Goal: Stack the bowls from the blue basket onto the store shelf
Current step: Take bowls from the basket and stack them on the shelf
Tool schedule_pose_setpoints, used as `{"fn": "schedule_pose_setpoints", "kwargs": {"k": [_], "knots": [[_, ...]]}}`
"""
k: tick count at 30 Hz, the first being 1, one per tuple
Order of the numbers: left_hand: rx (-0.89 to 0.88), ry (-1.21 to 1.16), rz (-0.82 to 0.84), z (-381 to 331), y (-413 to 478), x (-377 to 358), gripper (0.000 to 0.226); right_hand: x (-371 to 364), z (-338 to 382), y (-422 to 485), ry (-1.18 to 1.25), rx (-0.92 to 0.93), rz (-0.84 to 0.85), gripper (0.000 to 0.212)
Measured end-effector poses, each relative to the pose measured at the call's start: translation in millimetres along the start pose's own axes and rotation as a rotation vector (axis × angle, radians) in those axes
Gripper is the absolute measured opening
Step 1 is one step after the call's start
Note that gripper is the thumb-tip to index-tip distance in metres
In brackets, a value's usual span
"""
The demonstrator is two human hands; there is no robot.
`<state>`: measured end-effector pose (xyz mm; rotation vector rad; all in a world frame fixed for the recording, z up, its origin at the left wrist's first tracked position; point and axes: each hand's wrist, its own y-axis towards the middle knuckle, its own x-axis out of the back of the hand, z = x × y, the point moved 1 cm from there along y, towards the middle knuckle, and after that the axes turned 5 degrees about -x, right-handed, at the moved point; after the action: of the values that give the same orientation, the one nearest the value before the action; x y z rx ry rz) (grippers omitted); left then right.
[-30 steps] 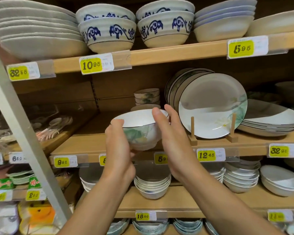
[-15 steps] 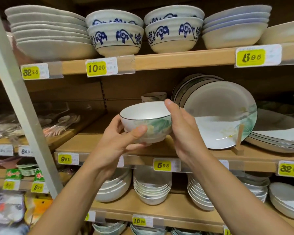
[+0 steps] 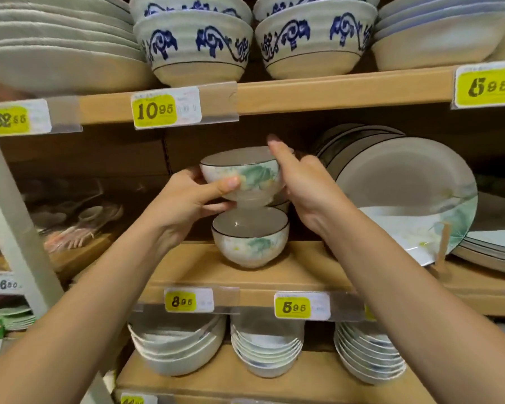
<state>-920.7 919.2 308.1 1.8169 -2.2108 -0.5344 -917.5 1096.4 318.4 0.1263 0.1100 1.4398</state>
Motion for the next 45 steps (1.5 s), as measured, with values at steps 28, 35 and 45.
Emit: {"fn": "schedule_pose_setpoints", "kwargs": {"k": [28, 35, 45], "knots": [[0.033, 0.157, 0.137, 73, 227, 14, 0.058, -34, 16, 213, 0.143, 0.010, -0.457, 0.038], [-0.049, 0.153, 0.199, 101, 249, 16, 0.045, -33, 2, 232, 0.102, -0.037, -0.536, 0.036], [0.031, 0.098, 0.196, 142, 257, 16, 0.041, -28, -25, 250, -0.081, -0.108, -0.538, 0.037]]}}
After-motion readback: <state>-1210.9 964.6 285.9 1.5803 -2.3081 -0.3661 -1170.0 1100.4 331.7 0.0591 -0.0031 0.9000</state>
